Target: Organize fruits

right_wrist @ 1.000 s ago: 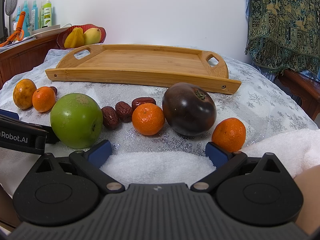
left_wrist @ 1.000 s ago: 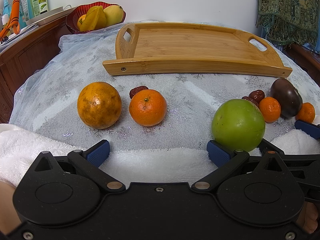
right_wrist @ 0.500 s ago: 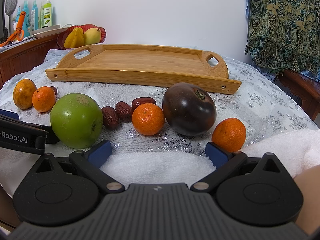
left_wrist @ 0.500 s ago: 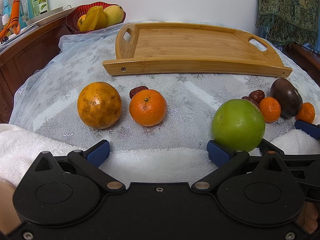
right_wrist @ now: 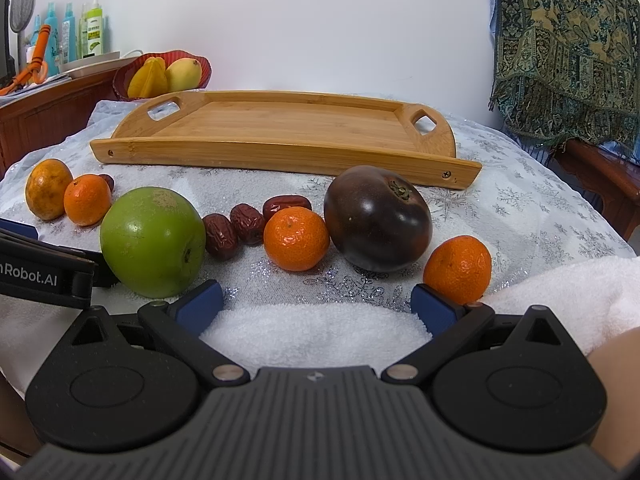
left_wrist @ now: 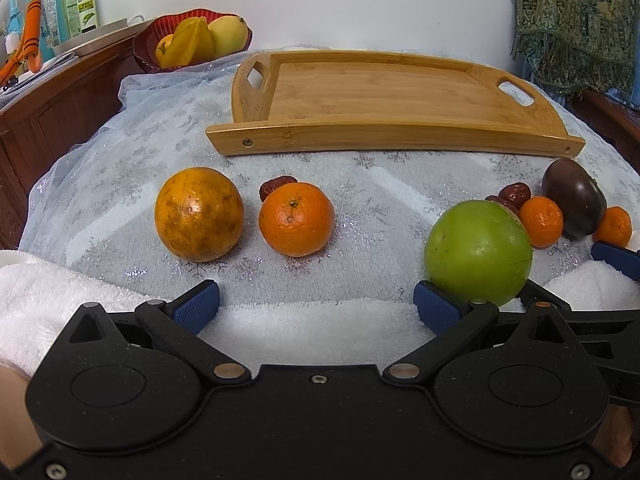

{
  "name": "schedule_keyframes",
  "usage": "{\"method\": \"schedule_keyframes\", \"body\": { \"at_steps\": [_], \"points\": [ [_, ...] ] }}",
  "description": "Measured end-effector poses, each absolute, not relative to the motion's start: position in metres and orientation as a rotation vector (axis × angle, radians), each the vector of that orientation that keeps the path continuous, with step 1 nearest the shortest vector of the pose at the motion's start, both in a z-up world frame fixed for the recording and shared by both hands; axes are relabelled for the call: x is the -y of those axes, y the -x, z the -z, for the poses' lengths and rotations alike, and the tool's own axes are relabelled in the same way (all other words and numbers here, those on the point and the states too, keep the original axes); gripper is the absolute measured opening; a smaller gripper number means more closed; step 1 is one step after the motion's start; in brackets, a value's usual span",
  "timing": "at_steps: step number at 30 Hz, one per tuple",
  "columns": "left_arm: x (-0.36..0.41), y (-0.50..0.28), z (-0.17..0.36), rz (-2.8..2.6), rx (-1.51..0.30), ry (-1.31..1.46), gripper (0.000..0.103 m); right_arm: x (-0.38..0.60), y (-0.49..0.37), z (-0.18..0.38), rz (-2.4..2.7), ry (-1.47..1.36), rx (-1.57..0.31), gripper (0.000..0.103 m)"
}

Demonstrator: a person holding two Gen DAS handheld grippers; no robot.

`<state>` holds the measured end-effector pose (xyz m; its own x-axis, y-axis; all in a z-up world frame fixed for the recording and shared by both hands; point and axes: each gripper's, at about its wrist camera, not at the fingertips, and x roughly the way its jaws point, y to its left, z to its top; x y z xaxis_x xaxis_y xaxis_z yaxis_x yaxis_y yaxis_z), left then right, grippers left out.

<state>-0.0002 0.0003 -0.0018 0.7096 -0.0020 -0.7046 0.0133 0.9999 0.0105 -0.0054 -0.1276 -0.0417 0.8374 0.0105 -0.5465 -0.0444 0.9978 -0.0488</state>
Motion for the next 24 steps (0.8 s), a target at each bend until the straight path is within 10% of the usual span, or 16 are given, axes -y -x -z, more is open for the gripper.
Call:
{"method": "schedule_keyframes", "body": {
  "at_steps": [24],
  "points": [
    [-0.007,0.03,-0.042,0.102,-0.682,0.053,0.103,0.134,0.028,-0.02,-0.104,0.234,-0.521,0.103]
  ]
}}
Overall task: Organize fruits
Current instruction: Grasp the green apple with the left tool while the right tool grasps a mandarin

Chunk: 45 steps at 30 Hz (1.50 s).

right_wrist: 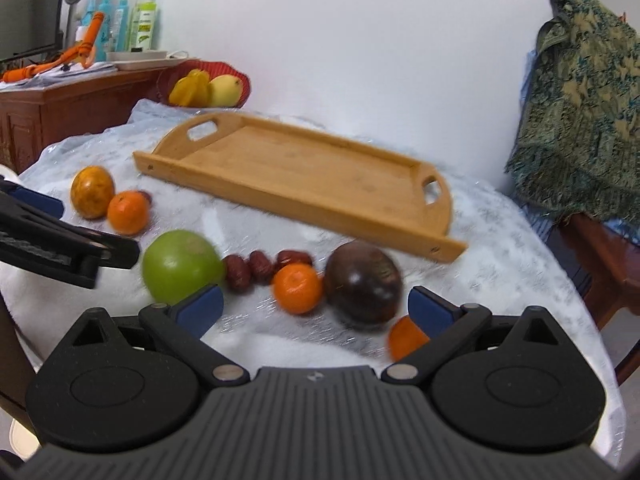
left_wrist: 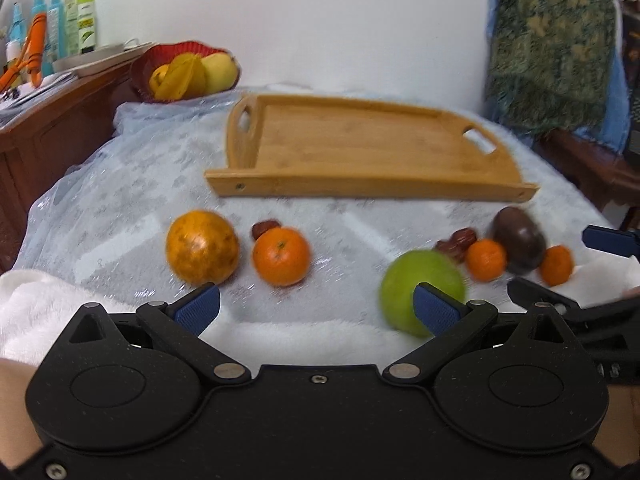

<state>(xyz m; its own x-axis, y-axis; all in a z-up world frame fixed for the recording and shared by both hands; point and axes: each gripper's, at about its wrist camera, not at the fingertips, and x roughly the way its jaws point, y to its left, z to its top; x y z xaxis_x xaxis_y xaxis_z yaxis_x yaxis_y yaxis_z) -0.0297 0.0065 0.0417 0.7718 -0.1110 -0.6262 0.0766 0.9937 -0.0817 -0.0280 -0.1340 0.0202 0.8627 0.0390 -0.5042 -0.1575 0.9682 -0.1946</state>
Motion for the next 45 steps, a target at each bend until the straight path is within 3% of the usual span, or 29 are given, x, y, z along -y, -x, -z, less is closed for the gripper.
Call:
{"method": "schedule_keyframes", "body": {
  "at_steps": [4,16,25,37,45],
  "points": [
    [0.008,0.035,-0.05,0.149,-0.655,0.02,0.103,0.154,0.022,-0.028,-0.065,0.212,-0.526,0.102],
    [0.047,0.034,-0.034,0.176,-0.642,0.063,0.103,0.188,0.007,-0.011,0.036,0.147,-0.606,0.082],
    [0.062,0.034,-0.022,0.167,-0.628,-0.006,0.102,0.19,0.006,-0.006,-0.017,0.125,-0.633,0.074],
    [0.062,0.033,-0.018,0.141,-0.63,-0.026,0.081,0.191,0.0,0.0,-0.023,0.101,-0.688,0.053],
    [0.06,0.024,-0.01,0.121,-0.651,0.0,0.07,0.19,-0.006,0.005,-0.009,0.097,-0.728,0.047]
  ]
}}
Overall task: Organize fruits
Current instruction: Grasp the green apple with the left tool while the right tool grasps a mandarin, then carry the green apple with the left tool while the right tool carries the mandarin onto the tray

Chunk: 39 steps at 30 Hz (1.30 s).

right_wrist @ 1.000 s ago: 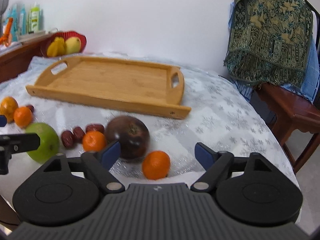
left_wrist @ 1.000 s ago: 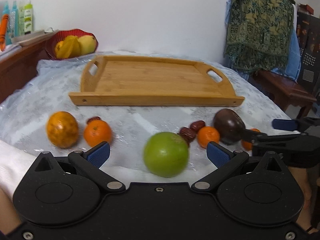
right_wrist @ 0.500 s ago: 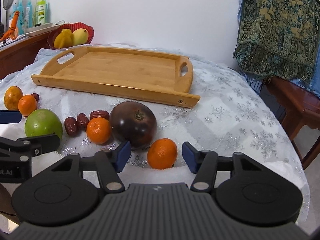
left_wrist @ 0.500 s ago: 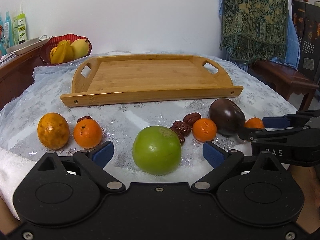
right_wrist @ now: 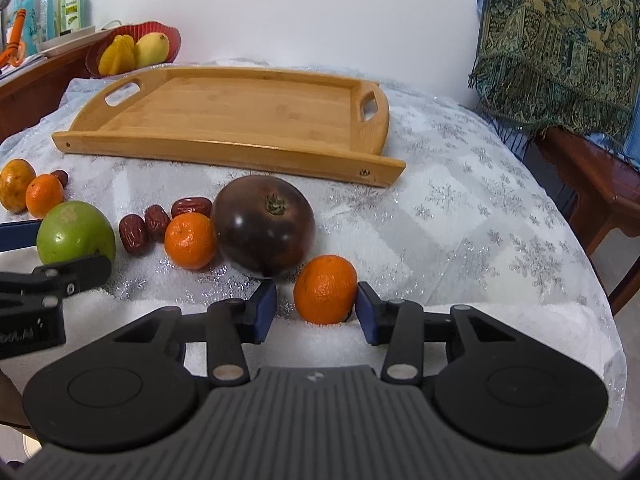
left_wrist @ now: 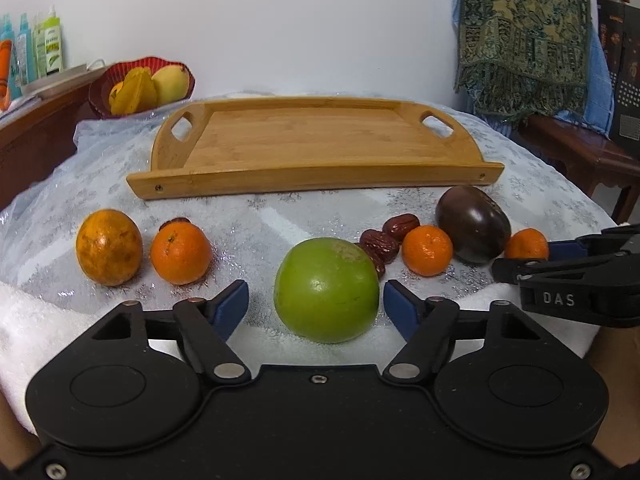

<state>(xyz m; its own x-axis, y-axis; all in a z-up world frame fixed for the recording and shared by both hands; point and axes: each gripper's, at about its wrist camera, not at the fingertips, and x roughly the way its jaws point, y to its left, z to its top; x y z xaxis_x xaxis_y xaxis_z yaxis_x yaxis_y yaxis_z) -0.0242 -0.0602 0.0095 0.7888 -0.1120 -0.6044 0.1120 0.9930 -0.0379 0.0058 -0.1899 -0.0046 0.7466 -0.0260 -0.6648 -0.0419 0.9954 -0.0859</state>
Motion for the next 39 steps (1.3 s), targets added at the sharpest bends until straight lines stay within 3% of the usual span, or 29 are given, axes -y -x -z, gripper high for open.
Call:
{"method": "schedule_keyframes", "body": {
  "at_steps": [5,26,39],
  "points": [
    [0.057,0.02,-0.004,0.143,-0.678,0.034,0.054,0.194,-0.006,0.004,0.008,0.075,-0.731,0.037],
    [0.042,0.01,-0.044,0.135,-0.571,-0.011,0.052,0.202,0.002,-0.037,0.012,-0.052,-0.486,0.037],
    [0.024,-0.101,-0.084,0.164,-0.512,0.056,0.052,0.192,-0.094,-0.068,0.005,-0.11,-0.361,0.037]
  ]
}}
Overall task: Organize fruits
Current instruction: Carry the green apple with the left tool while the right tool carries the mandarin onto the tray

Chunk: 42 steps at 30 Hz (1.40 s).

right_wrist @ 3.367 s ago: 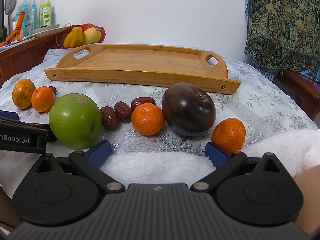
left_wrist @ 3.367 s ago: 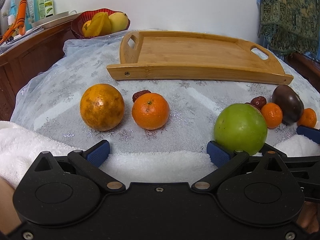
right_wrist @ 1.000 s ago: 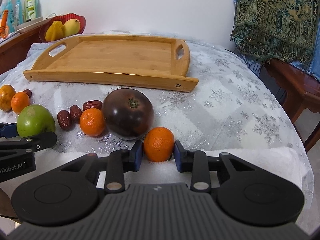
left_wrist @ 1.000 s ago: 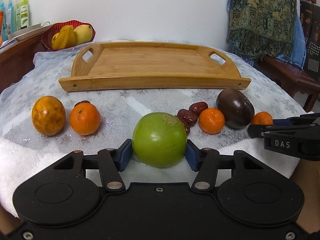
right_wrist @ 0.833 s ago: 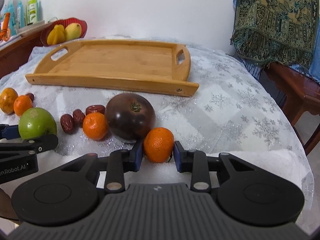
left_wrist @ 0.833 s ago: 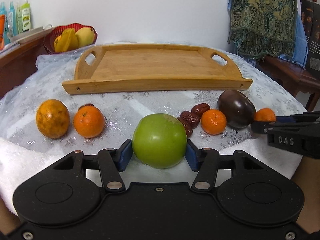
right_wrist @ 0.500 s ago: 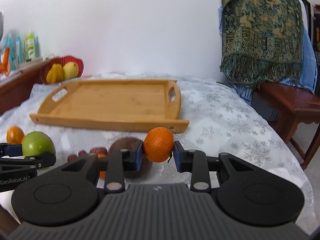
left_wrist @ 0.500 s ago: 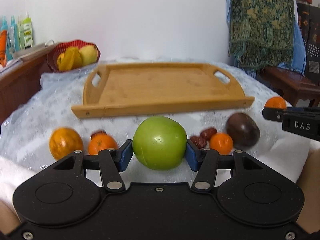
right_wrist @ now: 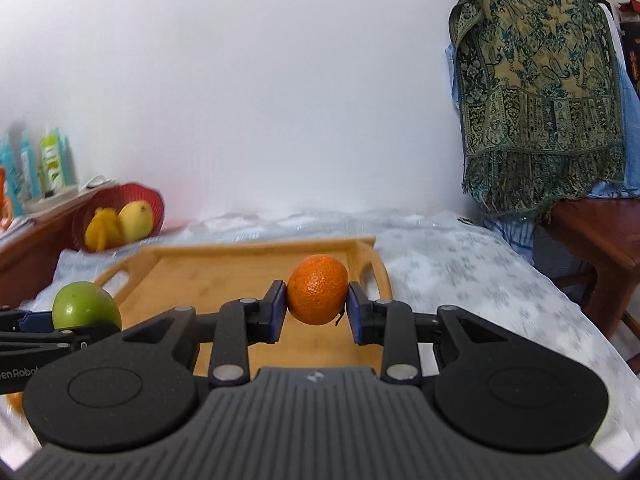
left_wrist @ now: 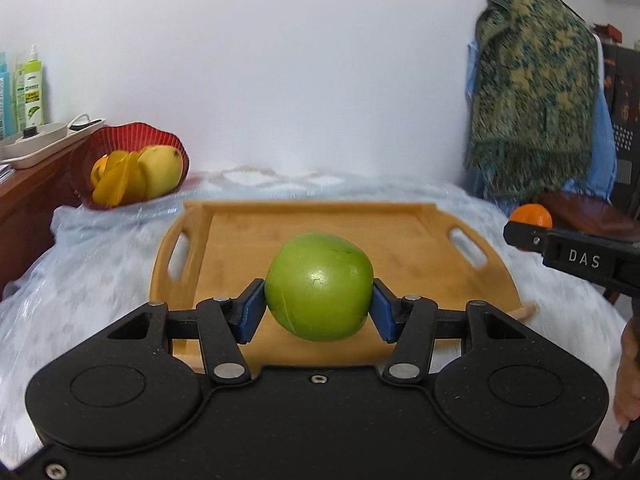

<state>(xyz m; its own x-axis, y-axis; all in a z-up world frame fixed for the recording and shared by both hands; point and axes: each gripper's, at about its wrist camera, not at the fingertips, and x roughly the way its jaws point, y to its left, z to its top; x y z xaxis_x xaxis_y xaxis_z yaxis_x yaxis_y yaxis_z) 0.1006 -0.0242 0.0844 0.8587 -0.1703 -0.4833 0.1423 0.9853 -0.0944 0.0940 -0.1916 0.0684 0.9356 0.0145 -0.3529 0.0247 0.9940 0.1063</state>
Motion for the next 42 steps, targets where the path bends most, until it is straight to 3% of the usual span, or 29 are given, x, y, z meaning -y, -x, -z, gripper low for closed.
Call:
{"method": "schedule_keyframes", "body": {
  "at_steps": [7,16,42],
  "points": [
    [0.017,-0.19,-0.1,0.235,-0.54,0.158,0.052,0.194,-0.173,-0.078,-0.013,-0.182,-0.412,0.037],
    [0.018,-0.261,-0.078,0.208,-0.578,0.175,0.052,0.204,-0.237,-0.059,0.024,-0.243,-0.5,0.037],
    [0.027,-0.284,-0.035,0.2,-0.684,0.173,0.052,0.207,-0.276,-0.022,-0.005,-0.247,-0.648,0.037]
  ]
}}
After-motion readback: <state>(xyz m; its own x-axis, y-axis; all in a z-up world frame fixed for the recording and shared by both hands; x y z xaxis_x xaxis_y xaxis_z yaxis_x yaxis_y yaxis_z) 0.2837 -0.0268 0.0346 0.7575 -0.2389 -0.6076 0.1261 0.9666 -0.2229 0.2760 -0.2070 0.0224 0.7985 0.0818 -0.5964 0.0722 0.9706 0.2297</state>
